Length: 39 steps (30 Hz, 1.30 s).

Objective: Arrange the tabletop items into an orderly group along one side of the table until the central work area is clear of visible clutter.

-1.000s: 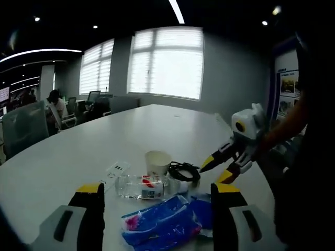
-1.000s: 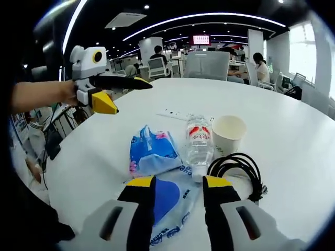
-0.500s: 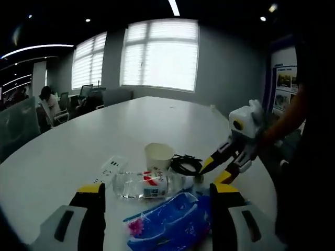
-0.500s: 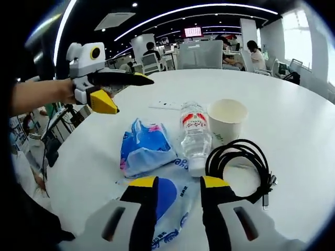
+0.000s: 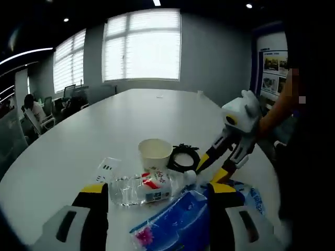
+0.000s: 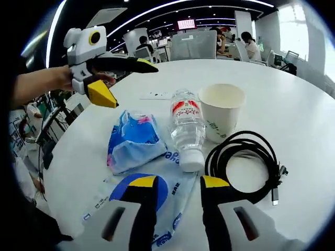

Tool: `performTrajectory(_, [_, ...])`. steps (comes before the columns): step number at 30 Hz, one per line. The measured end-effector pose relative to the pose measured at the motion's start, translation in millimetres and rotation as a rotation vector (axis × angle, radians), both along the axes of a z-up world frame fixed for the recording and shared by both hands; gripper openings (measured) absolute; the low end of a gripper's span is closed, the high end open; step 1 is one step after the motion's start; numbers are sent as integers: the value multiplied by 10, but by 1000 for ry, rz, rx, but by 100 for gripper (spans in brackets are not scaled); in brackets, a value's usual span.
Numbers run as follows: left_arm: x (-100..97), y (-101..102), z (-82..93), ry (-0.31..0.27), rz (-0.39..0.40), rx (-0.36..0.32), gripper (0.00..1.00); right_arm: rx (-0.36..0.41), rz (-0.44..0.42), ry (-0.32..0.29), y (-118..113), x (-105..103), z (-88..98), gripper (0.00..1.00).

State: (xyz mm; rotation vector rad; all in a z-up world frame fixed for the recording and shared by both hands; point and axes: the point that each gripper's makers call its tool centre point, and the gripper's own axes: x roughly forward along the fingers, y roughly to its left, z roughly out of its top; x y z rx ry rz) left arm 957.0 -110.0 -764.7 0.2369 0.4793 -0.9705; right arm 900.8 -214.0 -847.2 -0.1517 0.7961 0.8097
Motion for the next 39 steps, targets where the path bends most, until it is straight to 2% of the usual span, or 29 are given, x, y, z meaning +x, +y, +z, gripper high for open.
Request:
performTrajectory(4, [46, -138, -71, 4, -103, 71, 74, 6, -30, -11, -41, 131, 8, 27])
performTrajectory(7, [65, -174, -100, 0, -161, 120, 73, 7, -33, -23, -44, 180, 12, 27])
performTrajectory(14, [133, -253, -183, -19, -322, 281, 71, 9, -38, -51, -31, 272, -3, 27])
performTrajectory(20, [180, -330, -227, -27, -415, 354, 70, 15, -49, -75, -20, 362, -2, 27])
performTrajectory(23, [210, -320, -269, -28, -459, 401, 69, 12, -39, -78, -5, 377, -16, 27])
performTrajectory(25, [220, -299, -307, -50, -512, 466, 68, 13, -33, -77, 11, 381, -22, 26])
performTrajectory(28, [209, -313, -354, -44, -554, 492, 67, 10, -22, -82, 31, 401, -28, 26])
performTrajectory(34, [247, -239, -523, -56, -679, 623, 64, 4, -11, -87, 52, 438, -50, 25])
performTrajectory(39, [314, -285, -553, -69, -700, 630, 61, 0, -5, -85, 64, 431, -69, 24])
